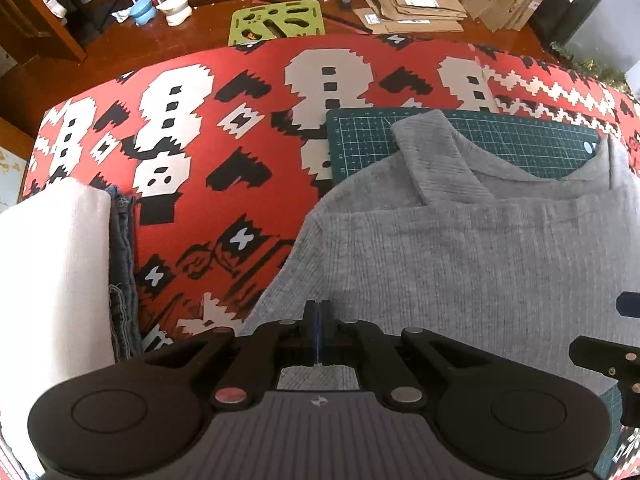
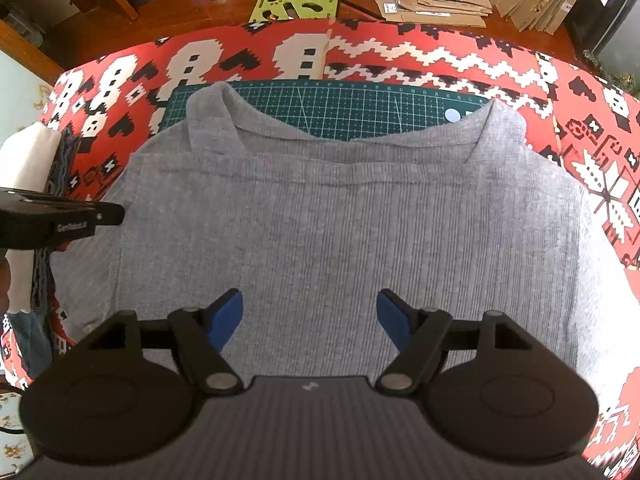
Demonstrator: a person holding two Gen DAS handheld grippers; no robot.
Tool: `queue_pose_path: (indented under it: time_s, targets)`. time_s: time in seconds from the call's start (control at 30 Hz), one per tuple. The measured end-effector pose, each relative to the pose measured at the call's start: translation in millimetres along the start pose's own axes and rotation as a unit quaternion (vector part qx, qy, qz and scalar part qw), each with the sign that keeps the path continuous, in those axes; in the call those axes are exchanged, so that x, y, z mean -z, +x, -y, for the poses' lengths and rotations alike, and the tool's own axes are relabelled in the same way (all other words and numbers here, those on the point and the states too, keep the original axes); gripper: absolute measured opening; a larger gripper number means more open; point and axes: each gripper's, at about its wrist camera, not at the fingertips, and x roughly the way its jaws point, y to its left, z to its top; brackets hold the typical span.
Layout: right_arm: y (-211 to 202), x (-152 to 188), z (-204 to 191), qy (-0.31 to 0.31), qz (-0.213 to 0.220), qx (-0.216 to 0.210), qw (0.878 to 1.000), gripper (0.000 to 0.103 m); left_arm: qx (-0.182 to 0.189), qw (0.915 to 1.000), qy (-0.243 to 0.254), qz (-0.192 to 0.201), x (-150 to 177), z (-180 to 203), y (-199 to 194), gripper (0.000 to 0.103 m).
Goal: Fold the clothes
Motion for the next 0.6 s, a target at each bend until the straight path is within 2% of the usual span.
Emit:
queue_pose_path:
  time_s: [0.17,0.23,0.3,0.37,0.43,0.47,0.6]
  targets:
    - [-5.9,2.8,0.8,0.001,0.015,0.008,1.0,0.081,-0.001,0.9997,-0.024,0.007,6.1,-9.3,-11.6,0.007]
    - [-7.5,4.3,0.2,0.0,0.021,0.015,1.0,0.085,-0.004,0.9997,-0.024,0.009,11.1,-11.3,-18.4,0.009]
    - [-9.0,7.1,0.4,0.0,0.026,0.021,0.999,0.091,-0.005,0.9996,-0.025,0.013,17.4,-12.1,-26.7,0.025]
    - [-10.2,12.5,1.2,-0.003,0.031,0.03,0.999,0.095,-0.009,0.9993,-0.024,0.026,26.7,-10.4,-36.4,0.061]
    - [-11.7,18.8,4.5,-0.006,0.033,0.044,0.998,0.102,-0.011,0.999,-0.022,0.037,35.2,-6.6,-44.5,0.073]
    - [-12.4,21.8,7.2,-0.008,0.033,0.047,0.998,0.102,-0.011,0.9989,-0.02,0.041,38.9,-3.6,-47.5,0.077]
    - [-17.1,32.9,21.9,-0.012,0.041,0.072,0.996,0.102,0.006,0.9979,-0.013,0.063,48.7,15.1,-53.3,0.083]
